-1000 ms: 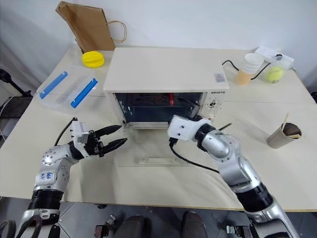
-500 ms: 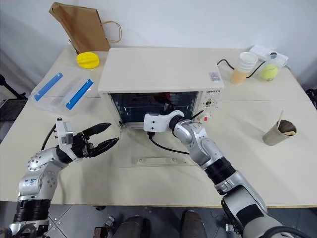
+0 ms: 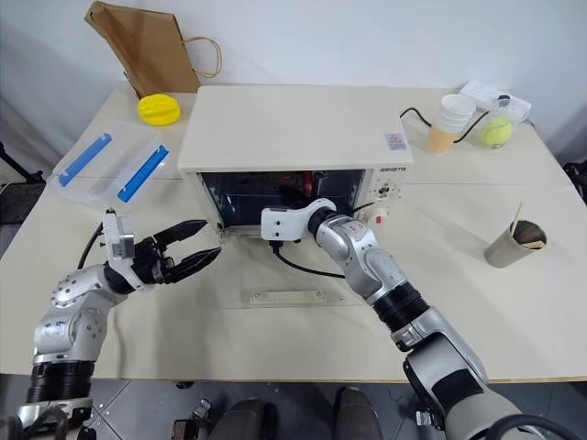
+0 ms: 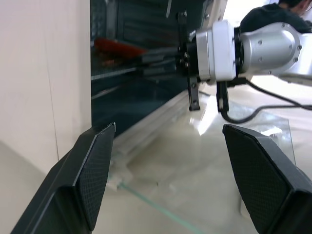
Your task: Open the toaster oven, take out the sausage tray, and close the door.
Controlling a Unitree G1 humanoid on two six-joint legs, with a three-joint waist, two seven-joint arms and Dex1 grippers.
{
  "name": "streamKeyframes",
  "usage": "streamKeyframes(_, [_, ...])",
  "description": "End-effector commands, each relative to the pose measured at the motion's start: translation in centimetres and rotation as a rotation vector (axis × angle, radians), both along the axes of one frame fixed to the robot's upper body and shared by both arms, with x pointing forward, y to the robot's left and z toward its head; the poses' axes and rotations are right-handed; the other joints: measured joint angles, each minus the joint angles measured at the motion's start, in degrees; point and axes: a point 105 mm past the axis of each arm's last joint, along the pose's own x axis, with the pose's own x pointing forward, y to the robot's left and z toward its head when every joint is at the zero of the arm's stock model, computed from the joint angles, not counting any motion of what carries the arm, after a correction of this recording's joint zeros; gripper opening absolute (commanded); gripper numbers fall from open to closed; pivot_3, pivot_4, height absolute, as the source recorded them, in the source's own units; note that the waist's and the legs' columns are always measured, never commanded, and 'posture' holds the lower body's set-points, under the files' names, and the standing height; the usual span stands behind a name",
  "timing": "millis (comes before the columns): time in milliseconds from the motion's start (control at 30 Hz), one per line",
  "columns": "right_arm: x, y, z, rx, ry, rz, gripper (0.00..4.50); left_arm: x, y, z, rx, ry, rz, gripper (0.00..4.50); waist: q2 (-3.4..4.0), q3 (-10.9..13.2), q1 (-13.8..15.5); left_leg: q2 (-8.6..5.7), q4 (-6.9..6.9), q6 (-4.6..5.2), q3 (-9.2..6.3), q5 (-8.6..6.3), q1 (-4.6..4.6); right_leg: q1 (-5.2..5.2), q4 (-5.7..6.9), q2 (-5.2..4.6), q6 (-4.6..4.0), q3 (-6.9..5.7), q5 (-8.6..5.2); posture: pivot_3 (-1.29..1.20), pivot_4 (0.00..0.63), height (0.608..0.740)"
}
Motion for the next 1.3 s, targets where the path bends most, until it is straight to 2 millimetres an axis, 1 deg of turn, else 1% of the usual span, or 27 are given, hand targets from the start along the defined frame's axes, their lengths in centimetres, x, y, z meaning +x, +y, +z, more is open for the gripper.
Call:
streamKeyframes(33, [-1.1, 1.1, 3.4, 0.063, -0.090, 0.076, 0.03, 0.1, -0.9, 2.3, -0.033, -0.055, -0.068, 3.74, 0.00, 0.00, -0.08, 0.00, 0.00, 0.00, 0.00, 0.00, 0.00, 0.00, 0.00, 0.00, 0.00, 0.00, 0.00, 0.00, 0.150, 0.740])
streamKeyframes(133, [-1.6, 1.4, 3.6, 0.046, -0.084, 0.109, 0.03, 0.5, -1.9, 3.8, -0.045, -0.088, -0.116, 3.74, 0.00, 0.00, -0.26, -0.01, -0.01, 0.00, 0.00, 0.00, -0.03, -0.02, 0.00, 0.00, 0.00, 0.00, 0.00, 0.00, 0.150, 0.740])
streamKeyframes(267, [-1.9, 1.7, 3.7, 0.024, -0.084, 0.130, 0.03, 1.1, -2.3, 5.2, -0.072, -0.115, -0.129, 3.74, 0.00, 0.00, -0.94, -0.02, -0.04, 0.00, 0.00, 0.00, -0.05, -0.03, -0.01, 0.00, 0.00, -0.04, 0.00, 0.00, 0.150, 0.740])
streamKeyframes(467, [-2.4, 1.9, 3.7, 0.004, -0.087, 0.152, 0.03, 2.0, -2.5, 6.1, -0.096, -0.128, -0.125, 3.74, 0.00, 0.00, -1.05, -0.02, -0.02, -0.04, 0.01, 0.03, -0.05, -0.03, 0.01, 0.00, 0.00, -0.07, 0.00, 0.00, 0.150, 0.740])
streamKeyframes(567, [-3.4, 1.8, 3.0, 0.001, -0.044, 0.190, 0.03, 2.1, -2.2, 6.4, -0.109, -0.123, -0.121, 3.74, 0.00, 0.00, -1.06, -0.02, -0.01, -0.04, -0.01, 0.03, -0.05, -0.03, 0.01, 0.00, 0.00, -0.06, 0.00, 0.00, 0.150, 0.740])
streamKeyframes(633, [-4.0, 1.5, 2.4, -0.003, -0.020, 0.204, 0.03, 2.1, -2.1, 6.2, -0.099, -0.115, -0.127, 3.74, 0.00, 0.00, -1.03, -0.02, -0.02, -0.04, -0.02, 0.03, -0.05, -0.04, 0.01, 0.00, 0.00, -0.07, 0.00, 0.00, 0.150, 0.740])
streamKeyframes(767, [-5.8, 0.4, 1.1, 0.007, 0.037, 0.240, 0.03, 2.1, -1.6, 5.8, -0.083, -0.090, -0.125, 3.74, 0.00, 0.00, -0.96, -0.02, -0.02, -0.04, -0.06, 0.03, -0.05, -0.03, 0.03, 0.00, 0.00, -0.07, 0.00, 0.00, 0.150, 0.740])
streamKeyframes(933, [-7.6, -0.8, 0.3, 0.013, 0.060, 0.249, 0.03, 2.0, -0.9, 4.8, -0.058, -0.044, -0.123, 3.74, 0.00, 0.00, -0.72, -0.02, 0.02, -0.04, -0.05, 0.03, -0.03, -0.01, 0.03, 0.00, 0.00, -0.04, 0.00, 0.00, 0.150, 0.740])
streamKeyframes(1033, [-8.6, -1.7, -0.1, 0.013, 0.068, 0.247, 0.03, 1.9, -0.3, 3.9, -0.019, -0.012, -0.121, 3.74, 0.00, 0.00, -0.48, -0.03, 0.04, -0.04, -0.04, 0.03, -0.03, -0.01, 0.04, -0.01, 0.00, -0.04, 0.00, 0.00, 0.150, 0.740])
streamKeyframes(1167, [-9.9, -2.9, -0.5, 0.009, 0.082, 0.241, 0.03, 1.8, 0.4, 3.1, 0.017, 0.025, -0.124, 3.74, 0.00, 0.00, 0.86, -0.06, 0.03, -0.03, 0.02, 0.03, -0.05, -0.01, 0.03, -0.01, 0.00, -0.07, 0.00, 0.00, 0.150, 0.740])
streamKeyframes(1300, [-11.0, -3.7, -0.8, 0.003, 0.083, 0.243, 0.03, 1.9, 0.4, 2.8, 0.045, 0.034, -0.139, 3.74, -0.01, 0.00, 1.98, -0.13, 0.03, -0.01, 0.23, 0.02, -0.12, 0.06, -0.03, -0.07, 0.00, -0.19, 0.00, 0.00, 0.150, 0.740])
